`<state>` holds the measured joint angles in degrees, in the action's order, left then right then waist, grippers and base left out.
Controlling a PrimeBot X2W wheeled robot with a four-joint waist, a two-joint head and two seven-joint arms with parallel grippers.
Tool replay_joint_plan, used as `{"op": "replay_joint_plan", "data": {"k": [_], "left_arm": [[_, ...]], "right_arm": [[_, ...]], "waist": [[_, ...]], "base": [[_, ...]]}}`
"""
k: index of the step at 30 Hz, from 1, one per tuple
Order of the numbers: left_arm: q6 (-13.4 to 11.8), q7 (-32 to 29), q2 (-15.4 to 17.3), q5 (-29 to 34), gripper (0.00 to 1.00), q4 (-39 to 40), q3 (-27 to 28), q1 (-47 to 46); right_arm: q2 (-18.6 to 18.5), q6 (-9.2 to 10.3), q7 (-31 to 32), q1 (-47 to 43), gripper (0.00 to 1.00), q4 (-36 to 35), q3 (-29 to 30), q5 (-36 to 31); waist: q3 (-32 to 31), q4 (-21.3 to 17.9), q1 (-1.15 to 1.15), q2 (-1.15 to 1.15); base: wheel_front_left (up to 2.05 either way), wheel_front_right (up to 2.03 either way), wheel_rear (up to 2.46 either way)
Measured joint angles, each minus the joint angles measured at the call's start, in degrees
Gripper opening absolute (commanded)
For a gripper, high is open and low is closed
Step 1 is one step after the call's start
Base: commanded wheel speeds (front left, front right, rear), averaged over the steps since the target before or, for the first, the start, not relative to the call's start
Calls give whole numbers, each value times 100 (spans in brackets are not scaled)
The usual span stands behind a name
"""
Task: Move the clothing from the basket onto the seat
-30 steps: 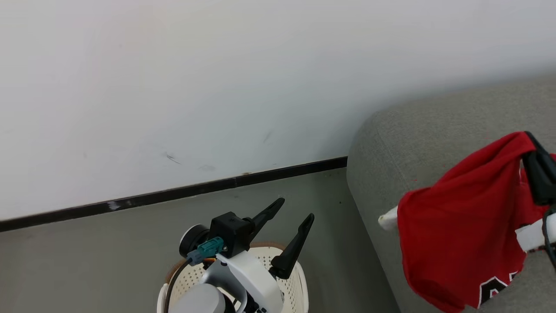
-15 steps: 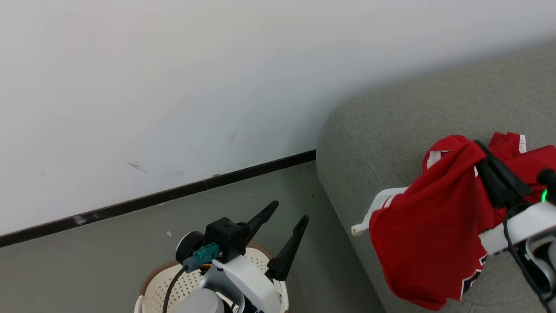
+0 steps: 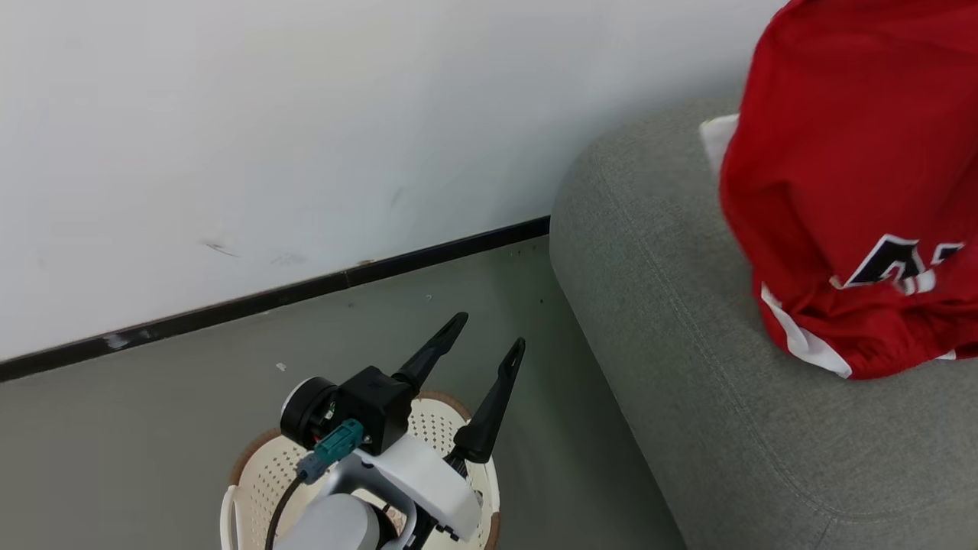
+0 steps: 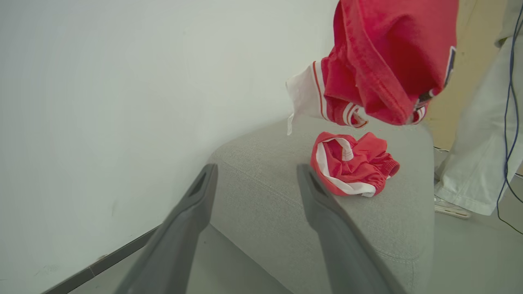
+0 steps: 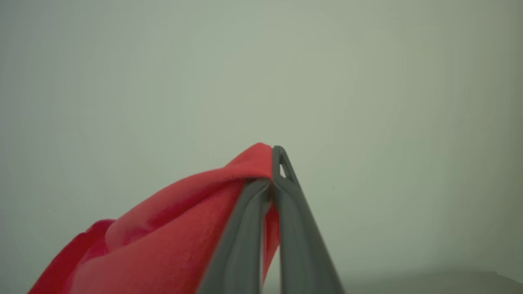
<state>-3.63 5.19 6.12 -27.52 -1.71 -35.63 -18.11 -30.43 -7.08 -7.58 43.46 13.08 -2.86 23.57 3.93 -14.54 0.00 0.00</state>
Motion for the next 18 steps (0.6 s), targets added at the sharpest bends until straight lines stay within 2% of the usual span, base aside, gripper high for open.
{"op": "replay_joint_plan", "data": {"k": [10,18], "left_arm": [[-134,-52,140,238,100,458,27,-38],[-179,-215,200,323,100,699,-35,-158]], "right_arm": [[-775,0,211,820,0,803,642,-309],[-860,0,143,835,0,1561,890,-364]], "waist": [[431,142,0,0],[789,264,0,0]], "base": [[0,0,0],[0,0,0]]}}
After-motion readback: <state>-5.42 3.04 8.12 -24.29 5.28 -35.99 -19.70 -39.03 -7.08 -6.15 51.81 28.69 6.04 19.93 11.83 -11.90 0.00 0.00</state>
